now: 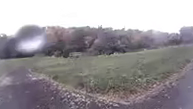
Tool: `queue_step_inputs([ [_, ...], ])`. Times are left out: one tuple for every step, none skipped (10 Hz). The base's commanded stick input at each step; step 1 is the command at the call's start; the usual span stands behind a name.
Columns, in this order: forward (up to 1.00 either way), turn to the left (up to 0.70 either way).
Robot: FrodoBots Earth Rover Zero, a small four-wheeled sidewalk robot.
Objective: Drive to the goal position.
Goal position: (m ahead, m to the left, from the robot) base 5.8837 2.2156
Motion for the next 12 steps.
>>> queue_step_inputs([
  [0.7,0.14],
  [0.7,0.14],
  [0.7,0.14],
  [0.7,0.14],
  [0.7,0.14],
  [0.7,0.14],
  [0.7,0.14],
  [0.7,0.14],
  [0.7,0.14],
  [0.7,0.14],
  [0.7,0.14],
  [0.7,0.14],
])
